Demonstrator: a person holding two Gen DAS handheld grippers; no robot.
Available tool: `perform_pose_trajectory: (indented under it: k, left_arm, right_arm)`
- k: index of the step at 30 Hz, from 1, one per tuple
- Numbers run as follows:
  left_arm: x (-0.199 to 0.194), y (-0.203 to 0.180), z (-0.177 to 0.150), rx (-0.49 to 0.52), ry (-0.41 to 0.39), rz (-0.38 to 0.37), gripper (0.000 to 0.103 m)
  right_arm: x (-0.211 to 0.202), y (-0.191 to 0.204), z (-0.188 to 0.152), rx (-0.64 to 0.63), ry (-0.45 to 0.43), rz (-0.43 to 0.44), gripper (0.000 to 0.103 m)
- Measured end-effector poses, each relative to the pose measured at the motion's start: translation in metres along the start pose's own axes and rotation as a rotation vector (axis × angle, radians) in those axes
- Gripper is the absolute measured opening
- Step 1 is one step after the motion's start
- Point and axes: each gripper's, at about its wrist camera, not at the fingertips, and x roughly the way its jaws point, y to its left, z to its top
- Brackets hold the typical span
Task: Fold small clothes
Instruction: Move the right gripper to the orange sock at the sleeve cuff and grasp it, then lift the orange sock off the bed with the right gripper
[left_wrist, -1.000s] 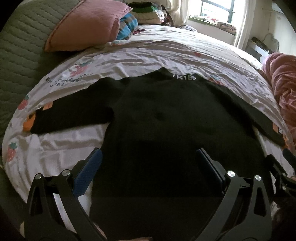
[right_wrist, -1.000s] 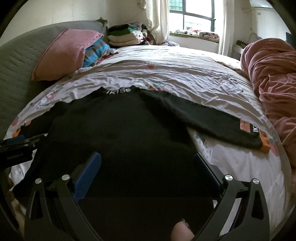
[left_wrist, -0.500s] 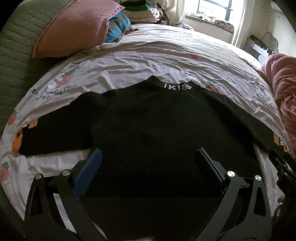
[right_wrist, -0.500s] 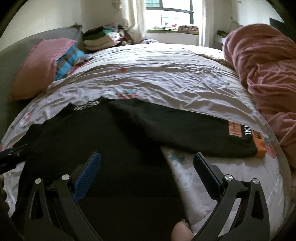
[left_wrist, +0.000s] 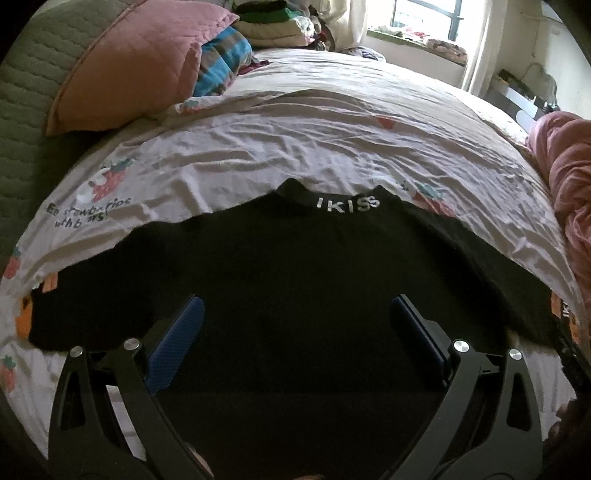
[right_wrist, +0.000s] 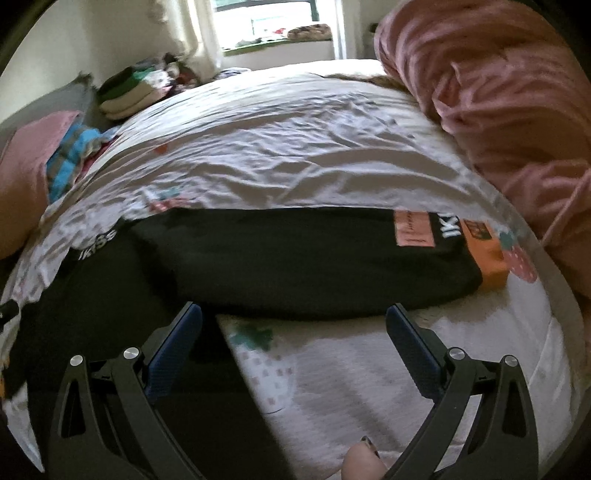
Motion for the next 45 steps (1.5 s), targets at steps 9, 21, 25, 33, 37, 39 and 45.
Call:
perform_pose_trajectory:
  k: [9, 21, 25, 33, 37, 39, 45]
  left_arm:
    - [0.023, -0.003, 0.016, -0.001, -0.007, 0.004, 0.094]
    - [0.067, -0.010, -0.004, 0.045, 0.066, -0.056, 0.094]
    - [0.069, 0.001, -0.005, 0.004, 0.069, -0.067, 0.094]
    - [0.048, 0.017, 0.000, -0.022, 0.022, -0.087, 0.094]
    - [0.033, 0.019, 0.004, 0.000, -0.011, -0.090, 0.094]
    - [0.026, 0.019, 0.004, 0.013, -0.020, -0.105, 0.094]
    - [0.014, 0.030, 0.006, -0.011, -0.036, -0.144, 0.094]
  right_arm:
    - [0.018, -0.063, 0.012, 0.197, 0.023, -0.059, 0.099]
    - [0.059, -0.144, 0.012, 0.516, 0.085, -0.014, 0.098]
    - [0.064, -0.158, 0.019, 0.561, 0.034, -0.032, 0.064]
    - [0.045, -0.151, 0.035, 0.523, -0.073, 0.084, 0.018]
    - [0.020, -0.123, 0.052, 0.437, -0.134, 0.147, 0.016]
    - [0.011, -0.109, 0.060, 0.398, -0.156, 0.166, 0.016]
    - [-0.021, -0.061, 0.080, 0.274, -0.220, 0.243, 0.015]
